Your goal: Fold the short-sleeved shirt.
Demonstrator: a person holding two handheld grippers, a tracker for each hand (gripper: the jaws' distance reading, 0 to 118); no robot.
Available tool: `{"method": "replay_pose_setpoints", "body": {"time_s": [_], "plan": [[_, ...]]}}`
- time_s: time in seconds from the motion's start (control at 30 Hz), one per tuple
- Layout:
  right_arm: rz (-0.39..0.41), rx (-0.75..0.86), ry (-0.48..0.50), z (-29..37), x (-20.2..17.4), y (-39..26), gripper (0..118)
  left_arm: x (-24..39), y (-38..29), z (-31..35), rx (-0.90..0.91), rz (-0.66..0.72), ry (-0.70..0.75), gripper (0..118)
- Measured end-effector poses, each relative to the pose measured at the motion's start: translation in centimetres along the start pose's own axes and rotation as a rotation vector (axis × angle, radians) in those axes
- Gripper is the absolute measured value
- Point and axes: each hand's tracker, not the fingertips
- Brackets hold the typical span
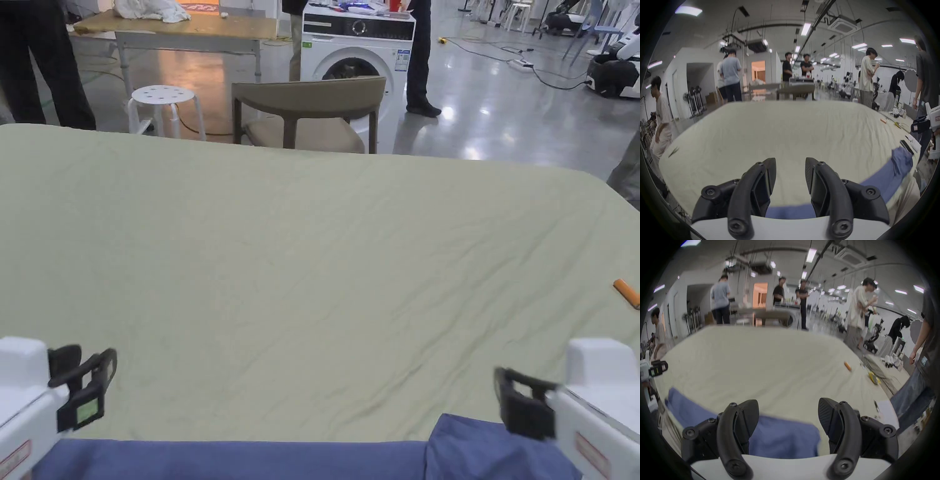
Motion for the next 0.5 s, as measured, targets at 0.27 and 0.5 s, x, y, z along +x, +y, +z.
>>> {"method": "replay_pose_setpoints", "body": {"time_s": [0.27, 0.5], "plan": [[-0.093, 0.384, 0.042, -1.7, -6.4, 2.5, 36, 4.3, 3.2, -1.1, 0.264, -0.052, 0.080, 25], [-0.140, 0.511, -0.026, -1.1, -8.5, 3.0, 0, 5.1, 4.3, 0.3, 0.390, -0.041, 0.180, 0]]}}
